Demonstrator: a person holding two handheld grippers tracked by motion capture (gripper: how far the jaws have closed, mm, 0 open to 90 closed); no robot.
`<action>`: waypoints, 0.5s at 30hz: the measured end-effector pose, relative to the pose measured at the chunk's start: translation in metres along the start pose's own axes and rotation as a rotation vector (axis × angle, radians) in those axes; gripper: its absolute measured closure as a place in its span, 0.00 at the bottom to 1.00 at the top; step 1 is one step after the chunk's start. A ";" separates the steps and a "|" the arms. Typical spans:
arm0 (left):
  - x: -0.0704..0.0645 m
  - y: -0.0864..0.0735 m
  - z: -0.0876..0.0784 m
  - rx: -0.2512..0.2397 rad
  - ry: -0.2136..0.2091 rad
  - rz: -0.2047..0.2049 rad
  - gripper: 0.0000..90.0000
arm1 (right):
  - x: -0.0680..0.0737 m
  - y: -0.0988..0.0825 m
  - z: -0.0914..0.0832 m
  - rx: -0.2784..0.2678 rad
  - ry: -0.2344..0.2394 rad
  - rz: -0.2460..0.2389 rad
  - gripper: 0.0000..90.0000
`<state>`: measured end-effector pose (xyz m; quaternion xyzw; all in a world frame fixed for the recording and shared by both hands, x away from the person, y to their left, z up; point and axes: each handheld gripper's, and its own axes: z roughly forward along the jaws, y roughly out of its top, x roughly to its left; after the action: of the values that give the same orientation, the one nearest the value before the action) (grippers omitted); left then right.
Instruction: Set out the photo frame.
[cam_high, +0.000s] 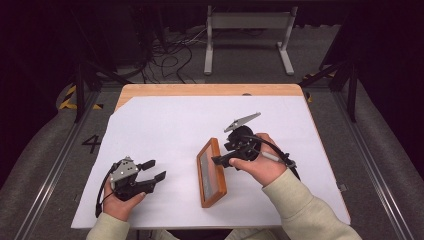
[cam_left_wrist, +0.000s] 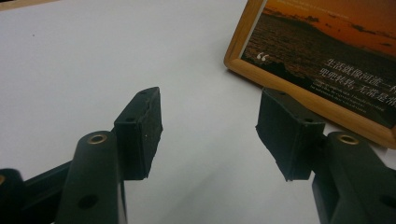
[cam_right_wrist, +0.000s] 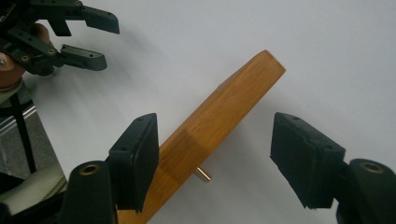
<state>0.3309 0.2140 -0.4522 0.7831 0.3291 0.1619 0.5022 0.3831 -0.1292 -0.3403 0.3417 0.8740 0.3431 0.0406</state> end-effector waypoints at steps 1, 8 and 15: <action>0.000 0.000 0.000 -0.001 -0.001 0.000 0.45 | 0.000 0.000 0.002 0.004 0.001 0.004 0.36; -0.001 0.000 0.001 -0.001 -0.008 0.005 0.45 | 0.003 -0.003 0.016 0.035 0.041 0.022 0.36; -0.001 0.000 0.001 -0.003 -0.016 0.008 0.46 | 0.006 -0.007 0.035 0.084 0.072 0.029 0.35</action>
<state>0.3305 0.2128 -0.4529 0.7850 0.3216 0.1582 0.5053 0.3851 -0.1094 -0.3704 0.3430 0.8836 0.3187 -0.0102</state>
